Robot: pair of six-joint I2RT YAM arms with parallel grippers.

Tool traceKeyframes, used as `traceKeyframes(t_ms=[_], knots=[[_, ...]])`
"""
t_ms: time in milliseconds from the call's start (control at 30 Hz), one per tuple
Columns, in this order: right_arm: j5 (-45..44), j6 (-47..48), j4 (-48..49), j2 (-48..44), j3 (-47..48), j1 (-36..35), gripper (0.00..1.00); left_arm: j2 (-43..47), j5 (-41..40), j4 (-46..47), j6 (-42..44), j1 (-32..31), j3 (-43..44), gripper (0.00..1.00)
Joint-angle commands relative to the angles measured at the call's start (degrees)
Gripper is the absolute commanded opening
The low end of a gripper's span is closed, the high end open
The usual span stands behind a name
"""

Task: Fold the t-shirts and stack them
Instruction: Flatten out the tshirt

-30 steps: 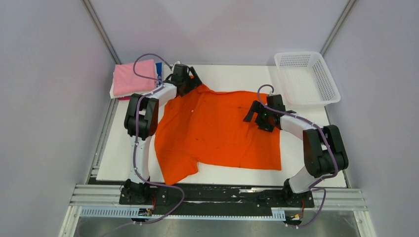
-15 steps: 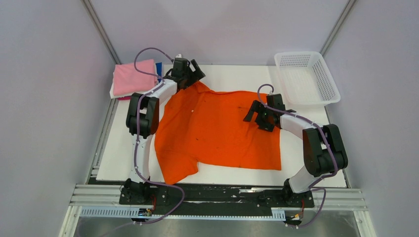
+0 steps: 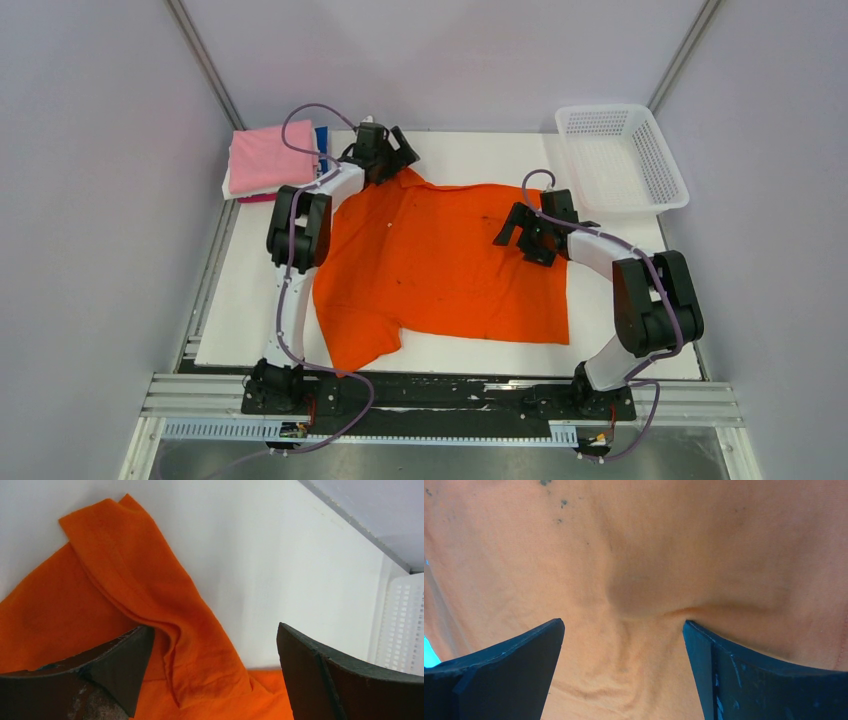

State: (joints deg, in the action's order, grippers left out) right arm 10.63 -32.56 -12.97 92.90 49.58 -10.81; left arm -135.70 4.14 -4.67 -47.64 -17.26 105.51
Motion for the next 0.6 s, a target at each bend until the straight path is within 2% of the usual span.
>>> traceKeyframes(t_ms=[0, 300, 500, 567], knots=[[-3.5, 2.2, -4.2, 3.2, -0.9, 0.8, 1.00, -2.9, 2.6, 3.4, -0.8, -0.3, 3.7, 1.00], [-4.0, 2.0, -4.2, 3.8, -1.1, 0.8, 1.00, -4.9, 6.3, 8.9, -1.3, -0.6, 7.6, 1.00], [-4.0, 1.9, -4.2, 3.7, -0.9, 1.1, 1.00, -10.5, 6.6, 8.4, -3.1, -1.6, 15.6, 1.00], [-3.9, 2.1, -4.3, 3.8, -0.7, 1.2, 1.00, -13.2, 5.2, 7.3, -3.3, -2.0, 21.7, 1.00]])
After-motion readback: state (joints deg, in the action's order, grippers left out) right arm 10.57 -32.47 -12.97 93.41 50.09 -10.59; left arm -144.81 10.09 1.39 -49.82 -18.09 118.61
